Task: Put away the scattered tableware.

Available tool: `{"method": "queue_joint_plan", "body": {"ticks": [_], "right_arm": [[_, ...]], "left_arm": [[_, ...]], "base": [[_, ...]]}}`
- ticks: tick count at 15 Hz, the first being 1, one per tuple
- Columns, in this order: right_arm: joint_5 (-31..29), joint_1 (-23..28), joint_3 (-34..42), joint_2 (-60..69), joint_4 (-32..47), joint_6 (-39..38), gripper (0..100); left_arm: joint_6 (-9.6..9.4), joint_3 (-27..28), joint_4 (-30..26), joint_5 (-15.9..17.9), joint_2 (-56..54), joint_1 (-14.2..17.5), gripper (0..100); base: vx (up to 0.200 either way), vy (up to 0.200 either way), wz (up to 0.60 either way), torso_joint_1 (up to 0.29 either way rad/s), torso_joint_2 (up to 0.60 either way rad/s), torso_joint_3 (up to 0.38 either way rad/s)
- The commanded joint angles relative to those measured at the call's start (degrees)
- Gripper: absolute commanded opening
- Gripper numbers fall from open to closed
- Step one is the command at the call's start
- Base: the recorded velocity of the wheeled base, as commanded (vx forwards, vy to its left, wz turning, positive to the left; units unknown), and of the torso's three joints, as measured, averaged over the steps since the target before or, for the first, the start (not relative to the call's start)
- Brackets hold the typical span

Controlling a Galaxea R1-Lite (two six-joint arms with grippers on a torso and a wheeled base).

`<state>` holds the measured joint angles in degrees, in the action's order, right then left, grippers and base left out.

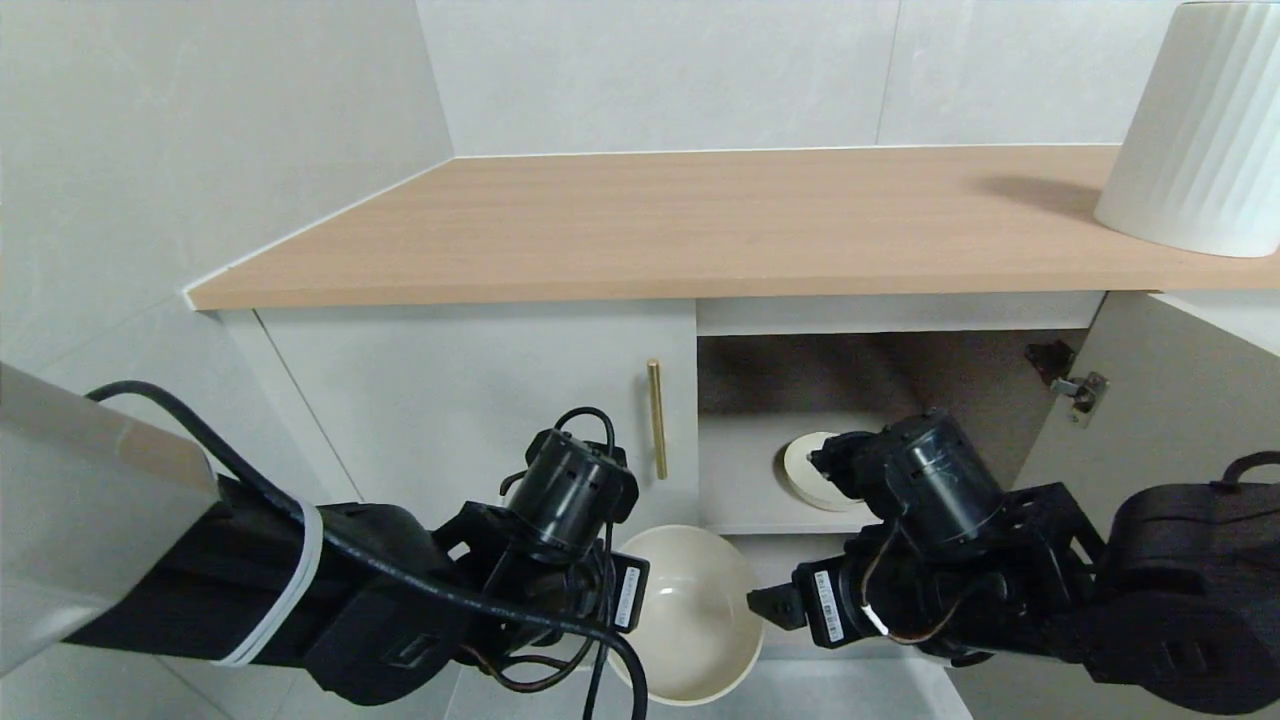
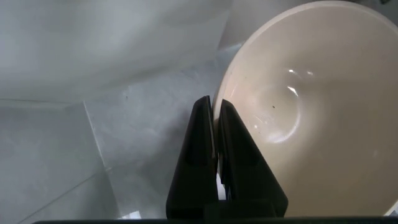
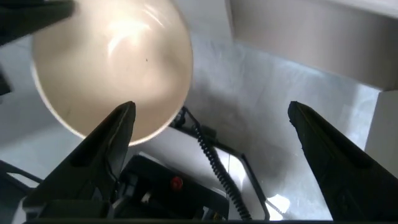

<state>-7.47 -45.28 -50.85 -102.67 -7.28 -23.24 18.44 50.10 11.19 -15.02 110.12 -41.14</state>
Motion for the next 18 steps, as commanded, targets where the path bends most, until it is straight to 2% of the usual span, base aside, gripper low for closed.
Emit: {"method": "queue_joint_plan", "body": {"ticks": [1,4,12,13,18], "right_arm": [[-0.1,-0.6,-0.2,-4.2,-1.1,-0.3,100],[-0.3,-0.6,-0.1,-6.0,-3.5,-0.4,100],[-0.6,-0.6,-0.2,-6.8,-6.2,-2.2,100],[-0.6,-0.6,-0.1,-6.8,-7.2,-2.6,0],[-0.7,-0.6,0.1,-6.8,-7.9,-2.7,0]], "left_arm": [[0.10,-0.4,0.1,-0.2,-0.6,-1.0,0],[0.10,-1.1,0.1,-0.2,-2.5,-2.5,0],[0.28,-1.3,0.1,-0.2,-2.7,-2.9,0],[0.28,-1.3,0.1,-0.3,-2.6,-2.9,0],[0.36,-1.2,0.4,-0.3,-2.5,-2.9,0]], "base": [[0.000,0.000,0.00,0.000,0.00,0.000],[0.000,0.000,0.00,0.000,0.00,0.000],[0.000,0.000,0.00,0.000,0.00,0.000],[0.000,0.000,0.00,0.000,0.00,0.000],[0.000,0.000,0.00,0.000,0.00,0.000]]}}
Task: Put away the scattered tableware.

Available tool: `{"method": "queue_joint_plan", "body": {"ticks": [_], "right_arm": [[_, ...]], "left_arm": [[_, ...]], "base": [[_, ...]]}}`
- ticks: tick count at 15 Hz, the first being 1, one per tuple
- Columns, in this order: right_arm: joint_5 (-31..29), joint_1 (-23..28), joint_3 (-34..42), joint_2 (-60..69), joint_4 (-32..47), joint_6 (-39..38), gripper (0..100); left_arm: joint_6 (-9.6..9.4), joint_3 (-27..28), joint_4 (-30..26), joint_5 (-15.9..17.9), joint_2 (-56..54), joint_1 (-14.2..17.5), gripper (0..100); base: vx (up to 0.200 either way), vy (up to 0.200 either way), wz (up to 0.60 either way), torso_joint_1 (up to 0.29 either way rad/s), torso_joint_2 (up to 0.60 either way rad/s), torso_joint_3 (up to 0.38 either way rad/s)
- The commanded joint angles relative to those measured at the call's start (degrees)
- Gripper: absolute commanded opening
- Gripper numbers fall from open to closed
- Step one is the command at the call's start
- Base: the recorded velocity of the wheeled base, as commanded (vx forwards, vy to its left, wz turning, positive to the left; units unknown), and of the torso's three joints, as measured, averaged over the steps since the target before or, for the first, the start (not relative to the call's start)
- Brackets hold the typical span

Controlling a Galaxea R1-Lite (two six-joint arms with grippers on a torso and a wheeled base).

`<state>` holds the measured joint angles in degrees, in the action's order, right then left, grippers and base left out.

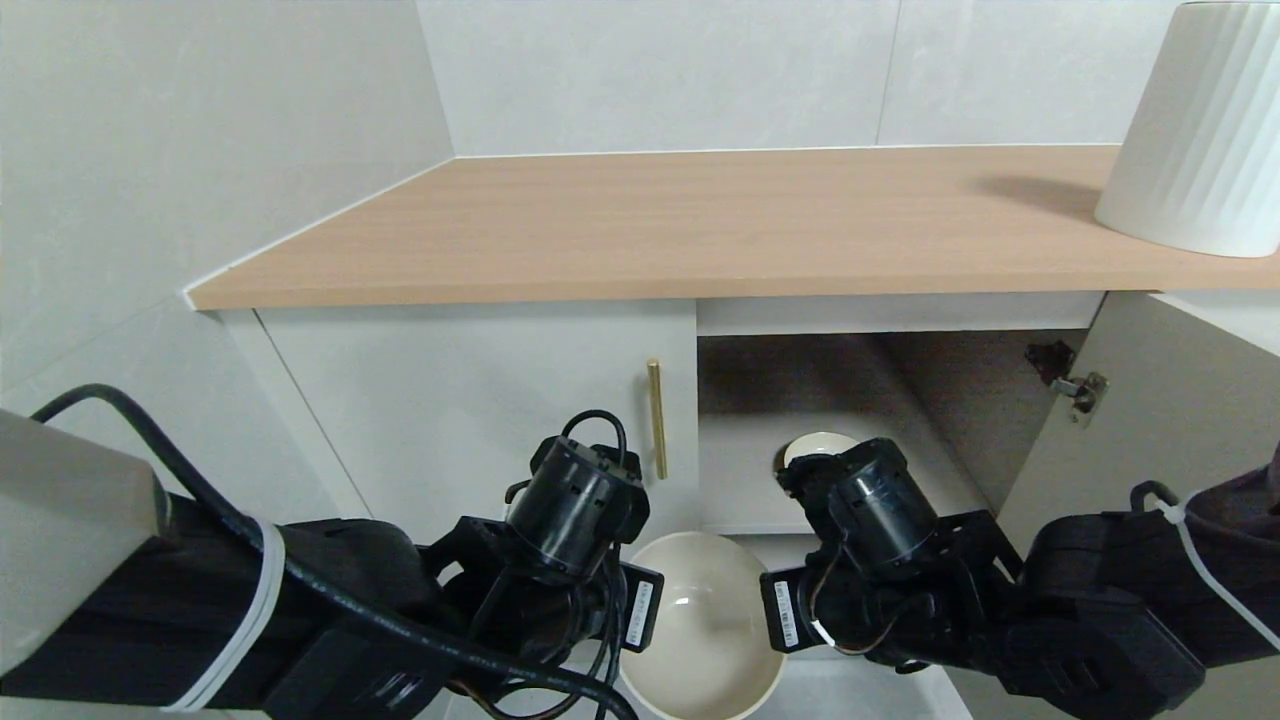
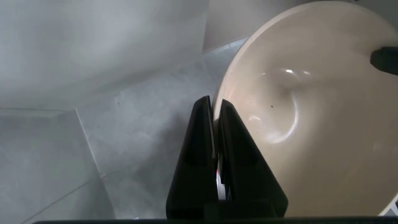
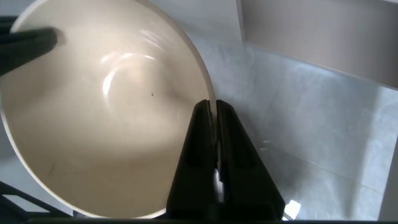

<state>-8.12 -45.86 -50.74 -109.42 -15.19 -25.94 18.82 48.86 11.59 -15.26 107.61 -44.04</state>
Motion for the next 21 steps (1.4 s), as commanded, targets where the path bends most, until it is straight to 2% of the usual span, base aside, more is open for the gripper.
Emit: {"method": "queue_joint_plan", "body": {"ticks": [1,3,4,12,17,21], "right_arm": [[-0.1,0.0,0.0,-0.1,0.0,0.0,0],[-0.1,0.0,0.0,-0.2,0.0,0.0,0],[-0.1,0.0,0.0,-0.2,0.0,0.0,0],[-0.1,0.5,-0.2,-0.3,-0.1,-0.1,0],[-1.3,8.7,-2.3,-0.6,0.0,-3.0,0],[-4.3,17.6,-7.2,-5.6,0.3,-8.9,0]], "left_arm": [[-0.01,0.0,0.0,0.0,0.0,0.0,0],[-0.01,0.0,0.0,0.0,0.0,0.0,0],[-0.01,0.0,0.0,-0.1,0.0,0.0,100],[0.07,-0.2,1.2,-2.1,-2.2,0.0,100],[-0.01,-0.3,1.2,-2.1,-4.9,0.1,100],[-0.01,-0.4,1.2,-2.1,-4.9,0.5,100]], "base": [[0.000,0.000,0.00,0.000,0.00,0.000],[0.000,0.000,0.00,0.000,0.00,0.000],[0.000,0.000,0.00,0.000,0.00,0.000],[0.000,0.000,0.00,0.000,0.00,0.000],[0.000,0.000,0.00,0.000,0.00,0.000],[0.000,0.000,0.00,0.000,0.00,0.000]]}}
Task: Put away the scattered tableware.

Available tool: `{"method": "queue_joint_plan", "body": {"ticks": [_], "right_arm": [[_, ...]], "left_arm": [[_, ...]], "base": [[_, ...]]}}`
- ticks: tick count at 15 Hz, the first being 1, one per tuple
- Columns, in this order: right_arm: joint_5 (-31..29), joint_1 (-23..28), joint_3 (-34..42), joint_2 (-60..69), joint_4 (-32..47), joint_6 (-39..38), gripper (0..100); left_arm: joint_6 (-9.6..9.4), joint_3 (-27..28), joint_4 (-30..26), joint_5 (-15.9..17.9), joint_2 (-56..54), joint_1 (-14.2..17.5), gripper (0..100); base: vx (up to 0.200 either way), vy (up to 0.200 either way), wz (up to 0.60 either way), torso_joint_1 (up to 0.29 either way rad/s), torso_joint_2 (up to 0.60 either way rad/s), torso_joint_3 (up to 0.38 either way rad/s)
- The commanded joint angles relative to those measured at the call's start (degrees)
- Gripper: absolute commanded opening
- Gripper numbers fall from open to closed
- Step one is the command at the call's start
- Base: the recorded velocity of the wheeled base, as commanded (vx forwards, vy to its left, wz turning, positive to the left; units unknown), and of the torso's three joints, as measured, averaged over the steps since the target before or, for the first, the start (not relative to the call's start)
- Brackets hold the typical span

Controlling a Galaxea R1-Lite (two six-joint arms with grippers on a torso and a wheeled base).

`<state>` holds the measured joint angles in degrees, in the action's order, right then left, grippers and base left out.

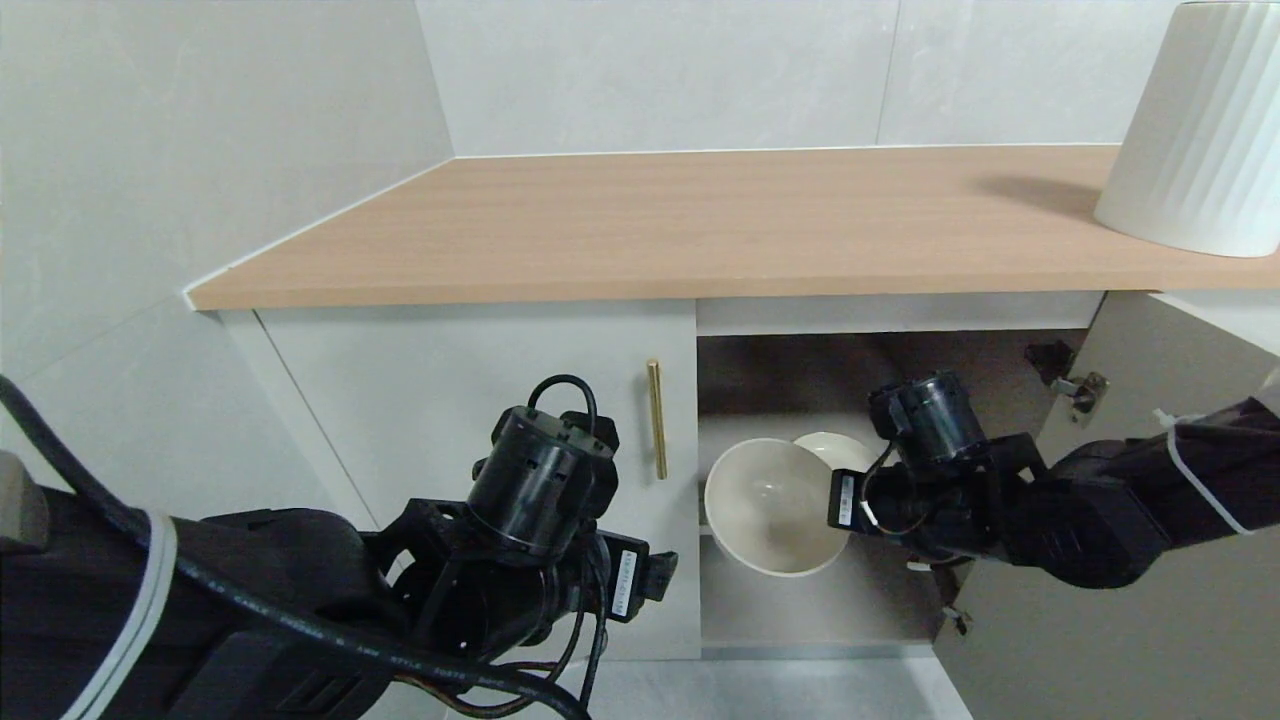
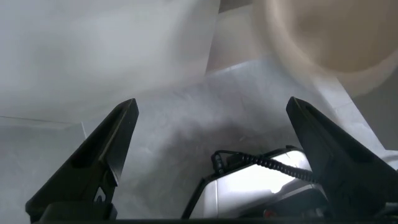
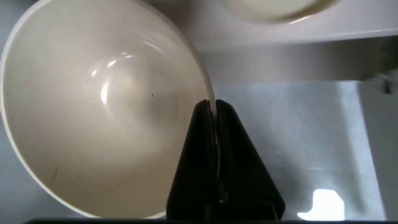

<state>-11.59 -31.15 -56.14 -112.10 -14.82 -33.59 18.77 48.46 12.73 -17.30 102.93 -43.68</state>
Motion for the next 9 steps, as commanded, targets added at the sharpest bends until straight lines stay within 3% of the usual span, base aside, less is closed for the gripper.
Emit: {"method": "queue_joint_plan", "body": {"ticks": [1,5,9], "right_arm": [[-1.5,4.4,-2.8,-4.4,-0.1,-2.5,0],[-3.8,10.1,-8.9,-9.5,-0.3,-8.6,0],[-6.8,13.0,-15.7,-16.5,-0.4,-8.9,0]], "left_arm": [[0.04,0.0,0.0,0.0,-0.3,0.2,100],[0.04,0.1,0.0,0.0,-0.3,0.3,100],[0.12,0.0,0.1,0.0,-0.2,0.3,100]], "base": [[0.000,0.000,0.00,0.000,0.00,0.000],[0.000,0.000,0.00,0.000,0.00,0.000],[0.000,0.000,0.00,0.000,0.00,0.000]]}}
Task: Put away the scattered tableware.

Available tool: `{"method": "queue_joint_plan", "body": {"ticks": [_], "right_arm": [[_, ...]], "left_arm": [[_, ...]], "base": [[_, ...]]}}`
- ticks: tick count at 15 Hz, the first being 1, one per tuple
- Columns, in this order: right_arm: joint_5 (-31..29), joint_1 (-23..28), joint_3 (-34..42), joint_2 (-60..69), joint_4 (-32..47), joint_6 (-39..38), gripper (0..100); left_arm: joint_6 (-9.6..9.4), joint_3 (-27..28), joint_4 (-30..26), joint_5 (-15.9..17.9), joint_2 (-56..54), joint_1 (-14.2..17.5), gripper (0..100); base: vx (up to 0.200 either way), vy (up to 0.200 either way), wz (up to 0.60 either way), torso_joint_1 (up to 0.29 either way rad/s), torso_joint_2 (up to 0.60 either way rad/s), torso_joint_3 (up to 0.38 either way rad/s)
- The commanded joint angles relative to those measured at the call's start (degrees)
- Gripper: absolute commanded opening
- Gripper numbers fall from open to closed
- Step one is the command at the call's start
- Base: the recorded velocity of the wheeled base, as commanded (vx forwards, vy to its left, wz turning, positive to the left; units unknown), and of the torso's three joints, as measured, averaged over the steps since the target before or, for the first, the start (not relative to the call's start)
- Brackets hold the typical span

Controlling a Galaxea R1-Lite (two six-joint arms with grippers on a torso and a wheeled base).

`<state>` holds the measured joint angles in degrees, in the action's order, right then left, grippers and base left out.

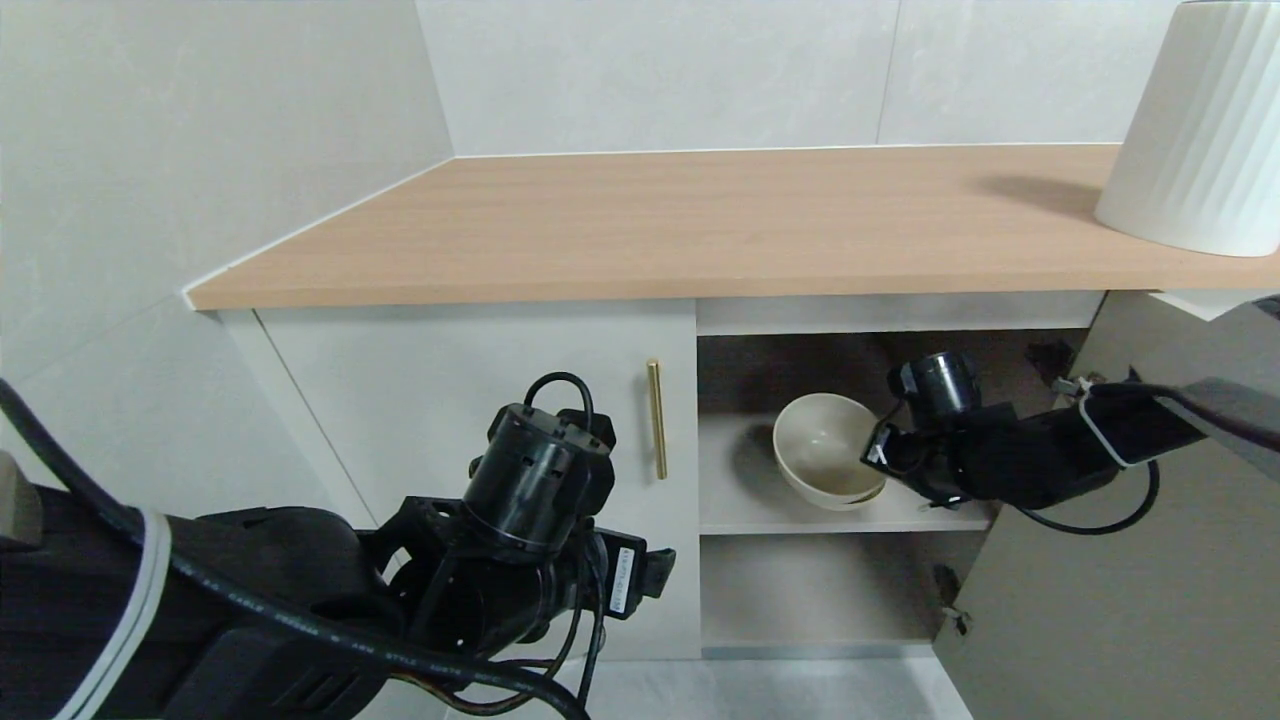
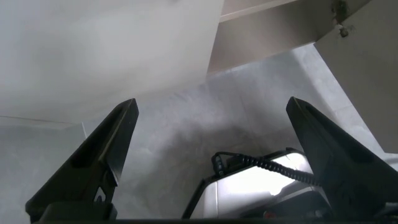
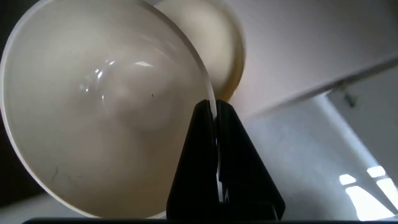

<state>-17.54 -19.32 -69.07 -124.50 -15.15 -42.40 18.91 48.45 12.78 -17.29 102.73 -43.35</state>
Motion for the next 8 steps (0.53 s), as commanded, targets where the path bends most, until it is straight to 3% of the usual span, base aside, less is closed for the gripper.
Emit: {"method": "queue_joint_plan", "body": {"ticks": [1,8], "right_arm": [[-1.0,1.1,-3.1,-4.3,-0.1,-0.1,0],[-2.9,2.3,-8.1,-8.7,-0.1,-0.8,0]], "left_arm": [[-0.01,0.0,0.1,0.0,0.0,0.0,100],[-0.10,0.0,0.1,0.0,-0.1,0.0,100]], "base": [[0.000,0.000,0.00,0.000,0.00,0.000],[0.000,0.000,0.00,0.000,0.00,0.000]]}}
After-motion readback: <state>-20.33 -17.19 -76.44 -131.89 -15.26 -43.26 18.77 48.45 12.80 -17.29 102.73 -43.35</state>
